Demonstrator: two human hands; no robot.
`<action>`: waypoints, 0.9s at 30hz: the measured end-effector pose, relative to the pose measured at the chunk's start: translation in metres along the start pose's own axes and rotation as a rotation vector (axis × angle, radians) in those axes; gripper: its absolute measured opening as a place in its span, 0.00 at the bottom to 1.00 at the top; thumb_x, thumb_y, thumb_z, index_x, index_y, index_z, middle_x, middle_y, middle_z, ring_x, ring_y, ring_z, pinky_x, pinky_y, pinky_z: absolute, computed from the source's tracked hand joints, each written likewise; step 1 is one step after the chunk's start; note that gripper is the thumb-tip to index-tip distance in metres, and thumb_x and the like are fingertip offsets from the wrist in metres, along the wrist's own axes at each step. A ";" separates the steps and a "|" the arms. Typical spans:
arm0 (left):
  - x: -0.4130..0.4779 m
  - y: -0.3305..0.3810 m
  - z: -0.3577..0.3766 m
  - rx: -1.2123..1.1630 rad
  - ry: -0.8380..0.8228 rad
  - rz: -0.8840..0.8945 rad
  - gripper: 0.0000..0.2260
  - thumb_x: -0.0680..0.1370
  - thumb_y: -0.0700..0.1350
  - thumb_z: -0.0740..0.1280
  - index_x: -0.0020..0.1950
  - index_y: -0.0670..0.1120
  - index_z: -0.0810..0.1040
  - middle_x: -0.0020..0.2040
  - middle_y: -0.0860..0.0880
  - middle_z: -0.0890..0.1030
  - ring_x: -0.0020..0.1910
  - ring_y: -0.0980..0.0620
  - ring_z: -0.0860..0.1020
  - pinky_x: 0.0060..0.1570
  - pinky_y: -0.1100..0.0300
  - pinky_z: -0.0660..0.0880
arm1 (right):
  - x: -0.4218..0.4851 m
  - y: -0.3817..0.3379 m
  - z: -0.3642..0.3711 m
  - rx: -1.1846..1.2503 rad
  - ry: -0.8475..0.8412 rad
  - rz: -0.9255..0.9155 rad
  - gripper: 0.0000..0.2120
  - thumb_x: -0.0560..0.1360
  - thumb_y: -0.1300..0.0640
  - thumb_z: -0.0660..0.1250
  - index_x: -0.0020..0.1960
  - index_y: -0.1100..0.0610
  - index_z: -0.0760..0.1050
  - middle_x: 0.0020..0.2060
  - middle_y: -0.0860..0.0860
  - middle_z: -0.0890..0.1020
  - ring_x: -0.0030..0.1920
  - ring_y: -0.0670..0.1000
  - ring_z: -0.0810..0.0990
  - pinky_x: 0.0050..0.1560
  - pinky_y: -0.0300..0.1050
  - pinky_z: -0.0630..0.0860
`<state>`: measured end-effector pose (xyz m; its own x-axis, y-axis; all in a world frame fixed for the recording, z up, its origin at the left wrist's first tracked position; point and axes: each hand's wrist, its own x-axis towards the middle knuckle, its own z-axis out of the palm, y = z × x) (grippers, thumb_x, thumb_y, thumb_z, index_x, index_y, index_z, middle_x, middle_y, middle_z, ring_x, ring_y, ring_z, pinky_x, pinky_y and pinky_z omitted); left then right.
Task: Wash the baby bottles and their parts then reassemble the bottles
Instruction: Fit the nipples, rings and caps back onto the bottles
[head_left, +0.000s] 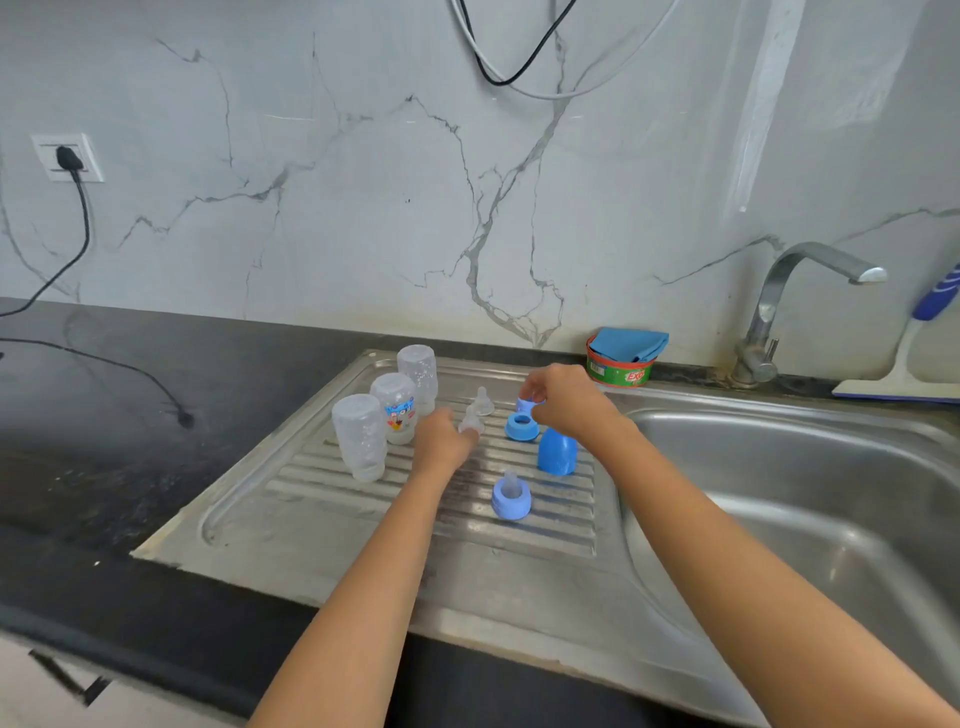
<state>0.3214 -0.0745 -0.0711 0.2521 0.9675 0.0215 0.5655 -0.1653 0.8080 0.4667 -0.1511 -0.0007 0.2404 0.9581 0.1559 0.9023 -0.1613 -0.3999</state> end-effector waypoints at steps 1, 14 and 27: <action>0.007 0.000 0.002 0.020 0.000 0.018 0.17 0.78 0.46 0.67 0.64 0.42 0.72 0.55 0.44 0.75 0.54 0.47 0.74 0.50 0.58 0.68 | 0.008 0.001 0.002 -0.070 -0.017 -0.022 0.15 0.74 0.67 0.63 0.58 0.58 0.78 0.55 0.54 0.81 0.56 0.53 0.78 0.56 0.46 0.76; 0.038 -0.008 0.019 0.112 0.122 0.082 0.20 0.74 0.45 0.70 0.27 0.47 0.63 0.27 0.50 0.67 0.29 0.51 0.67 0.31 0.59 0.61 | 0.040 -0.013 0.047 -0.748 -0.161 -0.114 0.13 0.78 0.64 0.57 0.60 0.59 0.73 0.60 0.57 0.75 0.65 0.59 0.66 0.66 0.52 0.62; 0.022 0.014 0.006 -0.532 0.089 -0.087 0.04 0.74 0.41 0.69 0.40 0.43 0.76 0.42 0.46 0.81 0.45 0.47 0.80 0.50 0.54 0.77 | 0.037 -0.010 0.022 -0.015 0.015 0.015 0.19 0.73 0.54 0.70 0.61 0.59 0.72 0.53 0.56 0.78 0.58 0.57 0.74 0.57 0.46 0.71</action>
<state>0.3401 -0.0568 -0.0629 0.1419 0.9895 -0.0280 0.1001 0.0138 0.9949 0.4589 -0.1092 -0.0107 0.2591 0.9520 0.1632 0.9038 -0.1793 -0.3887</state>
